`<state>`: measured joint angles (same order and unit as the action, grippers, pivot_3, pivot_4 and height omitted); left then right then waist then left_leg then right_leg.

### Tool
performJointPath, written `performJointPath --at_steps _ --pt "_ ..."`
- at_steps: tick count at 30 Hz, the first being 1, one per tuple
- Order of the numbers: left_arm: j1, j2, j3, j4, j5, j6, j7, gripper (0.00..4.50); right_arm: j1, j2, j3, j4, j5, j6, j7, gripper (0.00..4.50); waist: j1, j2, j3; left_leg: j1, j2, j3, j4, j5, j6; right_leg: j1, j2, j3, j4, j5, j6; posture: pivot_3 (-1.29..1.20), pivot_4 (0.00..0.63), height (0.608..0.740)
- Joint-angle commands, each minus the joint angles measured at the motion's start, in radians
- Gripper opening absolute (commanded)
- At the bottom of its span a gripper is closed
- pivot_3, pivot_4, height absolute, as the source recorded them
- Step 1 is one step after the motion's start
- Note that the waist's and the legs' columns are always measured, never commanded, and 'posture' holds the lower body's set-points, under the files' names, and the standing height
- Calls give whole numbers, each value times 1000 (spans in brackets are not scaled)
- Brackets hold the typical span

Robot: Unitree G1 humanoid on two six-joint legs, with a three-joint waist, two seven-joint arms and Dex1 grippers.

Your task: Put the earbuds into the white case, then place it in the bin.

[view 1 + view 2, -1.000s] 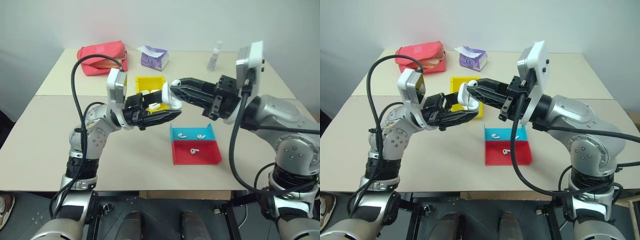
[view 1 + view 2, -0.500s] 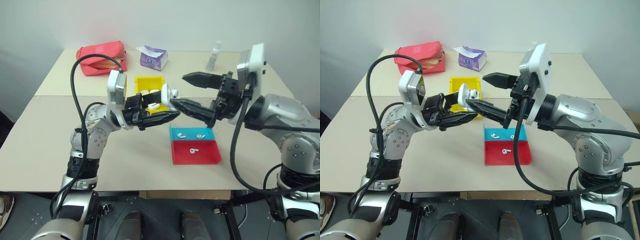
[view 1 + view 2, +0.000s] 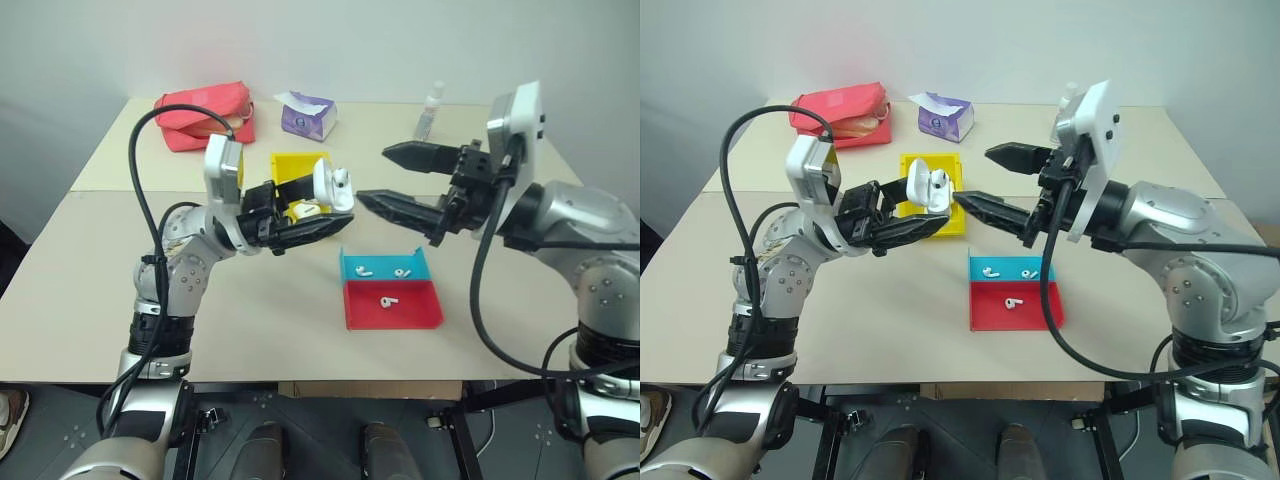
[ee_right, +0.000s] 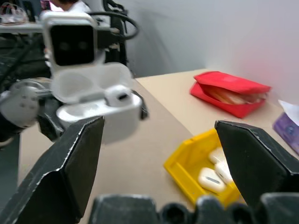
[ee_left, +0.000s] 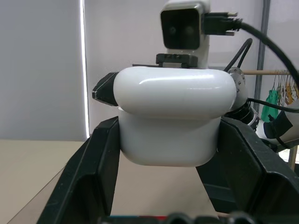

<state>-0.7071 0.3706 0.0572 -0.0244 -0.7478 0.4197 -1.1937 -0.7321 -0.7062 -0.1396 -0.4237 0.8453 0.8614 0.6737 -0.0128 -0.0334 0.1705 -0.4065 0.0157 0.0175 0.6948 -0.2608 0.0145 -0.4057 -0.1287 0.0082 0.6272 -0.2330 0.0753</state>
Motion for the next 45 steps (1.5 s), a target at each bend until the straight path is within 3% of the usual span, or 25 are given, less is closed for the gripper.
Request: performJointPath --at_steps 1,4,7,10,13,18,21,32,45 --pt "-3 6 23 -56 -24 -7 9 2797 -39 -62 -36 6 -17 -21 33 4449 0 0 0 0 0 0 0 0 0 0 0 0 0 0 0 0 150 740" --pt "12 12 33 -74 -27 -6 21 2797 -57 -169 42 36 -118 -58 122 4449 0 2 1 -1 0 0 0 0 0 0 0 0 -1 0 0 0 150 740" --pt "30 21 41 -94 -29 -6 30 2797 -116 -264 221 85 -270 -81 219 4449 -5 2 1 0 0 1 0 0 0 0 0 0 -1 0 0 0 150 740" --pt "48 23 55 -125 -39 -4 57 2797 -180 -304 425 150 -492 -237 353 4449 -8 3 2 1 0 3 0 0 0 -1 0 1 0 0 0 0 150 740" --pt "70 30 65 -148 -47 0 74 2797 -258 -248 554 276 -598 -344 493 3866 -11 3 2 1 1 6 0 0 0 -2 0 2 0 0 0 0 150 740" --pt "87 58 73 -175 -75 32 84 2797 -385 -106 673 543 -734 -443 626 2231 -10 3 2 -1 1 6 0 0 0 -3 0 2 0 0 0 0 150 740" --pt "98 69 83 -185 -78 34 94 2797 -466 1 749 755 -828 -525 693 2231 -9 3 2 -1 0 7 0 0 0 -3 0 2 1 0 0 0 150 740" --pt "135 67 84 -238 -90 31 141 2797 -570 203 795 1142 -1020 -742 785 2231 -6 4 2 -3 1 9 0 2 -4 -6 0 1 2 0 0 0 150 740" --pt "153 74 86 -259 -100 33 161 2797 -574 310 785 1314 -1177 -823 729 2231 -16 4 2 -4 1 9 -1 3 -6 -8 0 1 3 0 0 0 150 740"
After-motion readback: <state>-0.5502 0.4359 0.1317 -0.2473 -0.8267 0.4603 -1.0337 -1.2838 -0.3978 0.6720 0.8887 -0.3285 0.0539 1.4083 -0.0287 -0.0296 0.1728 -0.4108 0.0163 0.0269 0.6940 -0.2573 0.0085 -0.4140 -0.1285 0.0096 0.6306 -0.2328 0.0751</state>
